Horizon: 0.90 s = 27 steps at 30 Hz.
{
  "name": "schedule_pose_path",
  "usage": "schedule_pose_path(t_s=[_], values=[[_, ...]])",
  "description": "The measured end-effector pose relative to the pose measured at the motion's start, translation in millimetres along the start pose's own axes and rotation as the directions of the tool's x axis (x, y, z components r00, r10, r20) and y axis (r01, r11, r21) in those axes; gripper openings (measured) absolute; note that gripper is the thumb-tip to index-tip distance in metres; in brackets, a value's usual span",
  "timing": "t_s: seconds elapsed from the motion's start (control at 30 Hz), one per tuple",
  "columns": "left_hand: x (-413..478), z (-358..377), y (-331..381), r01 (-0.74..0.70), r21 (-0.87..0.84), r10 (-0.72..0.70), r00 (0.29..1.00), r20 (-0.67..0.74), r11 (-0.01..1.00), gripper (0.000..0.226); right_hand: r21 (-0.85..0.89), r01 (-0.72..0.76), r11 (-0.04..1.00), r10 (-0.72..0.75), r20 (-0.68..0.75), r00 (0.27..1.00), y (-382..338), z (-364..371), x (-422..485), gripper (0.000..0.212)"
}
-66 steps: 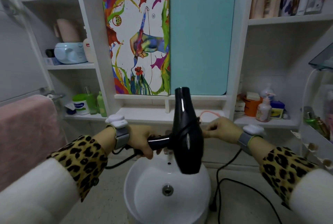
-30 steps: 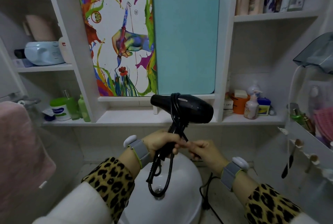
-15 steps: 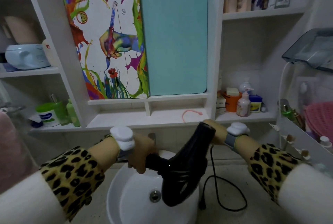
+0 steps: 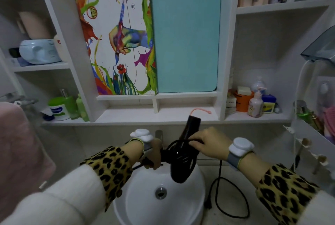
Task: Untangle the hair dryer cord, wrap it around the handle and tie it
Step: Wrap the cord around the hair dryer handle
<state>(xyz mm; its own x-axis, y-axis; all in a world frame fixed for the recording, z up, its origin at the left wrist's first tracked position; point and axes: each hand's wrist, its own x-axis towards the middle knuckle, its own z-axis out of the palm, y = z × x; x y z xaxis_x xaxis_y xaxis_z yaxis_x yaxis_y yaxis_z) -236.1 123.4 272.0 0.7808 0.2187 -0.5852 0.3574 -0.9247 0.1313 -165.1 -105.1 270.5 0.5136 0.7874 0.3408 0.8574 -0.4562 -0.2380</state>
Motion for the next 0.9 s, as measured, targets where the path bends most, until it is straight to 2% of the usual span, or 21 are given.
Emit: schedule_pose_path(t_s=[0.07,0.13,0.2,0.27,0.33,0.43,0.5,0.57,0.63,0.7,0.73,0.8,0.83,0.87,0.9], values=[[5,13,-4,-0.010,-0.238,-0.003,0.999,-0.053,0.971,0.018,0.037,-0.007,0.999,0.009,-0.062,0.998,1,11,-5,0.027],[7,25,-7,-0.036,-0.407,0.009,0.998,-0.068,0.913,0.022,0.096,-0.009,0.995,0.017,-0.080,0.997,1,20,-10,0.027],[11,35,-7,-0.061,-0.563,0.040,0.998,-0.050,0.824,0.023,0.267,-0.044,0.963,0.060,-0.054,0.997,0,28,-16,0.025],[9,42,-5,-0.105,-0.674,0.075,0.995,-0.073,0.731,0.026,0.479,-0.123,0.869,0.152,-0.023,0.988,1,34,-24,0.019],[9,45,-5,-0.152,-0.767,0.090,0.988,-0.123,0.623,0.024,0.638,-0.193,0.745,0.253,-0.002,0.968,3,41,-31,0.012],[4,44,-6,-0.237,-0.862,0.146,0.971,-0.191,0.448,0.016,0.737,-0.257,0.625,0.293,0.084,0.953,5,51,-36,0.012],[-3,41,-9,-0.323,-0.866,0.211,0.943,-0.259,0.381,0.016,0.774,-0.307,0.553,0.273,0.180,0.945,8,56,-38,0.014],[-14,37,-13,-0.395,-0.851,0.292,0.908,-0.302,0.347,0.014,0.772,-0.359,0.525,0.251,0.263,0.932,11,58,-38,0.014],[-27,29,-20,-0.457,-0.795,0.393,0.868,-0.302,0.399,0.020,0.709,-0.403,0.578,0.239,0.325,0.915,17,56,-36,0.013],[-46,19,-25,-0.529,-0.645,0.499,0.829,-0.254,0.551,0.031,0.604,-0.446,0.660,0.274,0.359,0.892,25,50,-30,0.012],[-55,14,-26,-0.553,-0.525,0.523,0.823,-0.222,0.647,0.033,0.563,-0.431,0.705,0.272,0.346,0.898,30,45,-27,0.023],[-64,6,-26,-0.556,-0.253,0.526,0.831,-0.178,0.792,0.032,0.482,-0.375,0.792,0.238,0.322,0.916,38,33,-18,0.047],[-66,2,-25,-0.520,-0.086,0.506,0.850,-0.143,0.850,0.026,0.432,-0.346,0.833,0.218,0.319,0.923,40,25,-13,0.048],[-71,0,-22,-0.465,0.131,0.478,0.874,-0.091,0.875,0.017,0.383,-0.311,0.870,0.196,0.309,0.930,43,18,-8,0.047],[-70,-3,-19,-0.388,0.381,0.442,0.895,-0.062,0.839,0.014,0.352,-0.266,0.897,0.164,0.294,0.942,45,11,-4,0.042]])
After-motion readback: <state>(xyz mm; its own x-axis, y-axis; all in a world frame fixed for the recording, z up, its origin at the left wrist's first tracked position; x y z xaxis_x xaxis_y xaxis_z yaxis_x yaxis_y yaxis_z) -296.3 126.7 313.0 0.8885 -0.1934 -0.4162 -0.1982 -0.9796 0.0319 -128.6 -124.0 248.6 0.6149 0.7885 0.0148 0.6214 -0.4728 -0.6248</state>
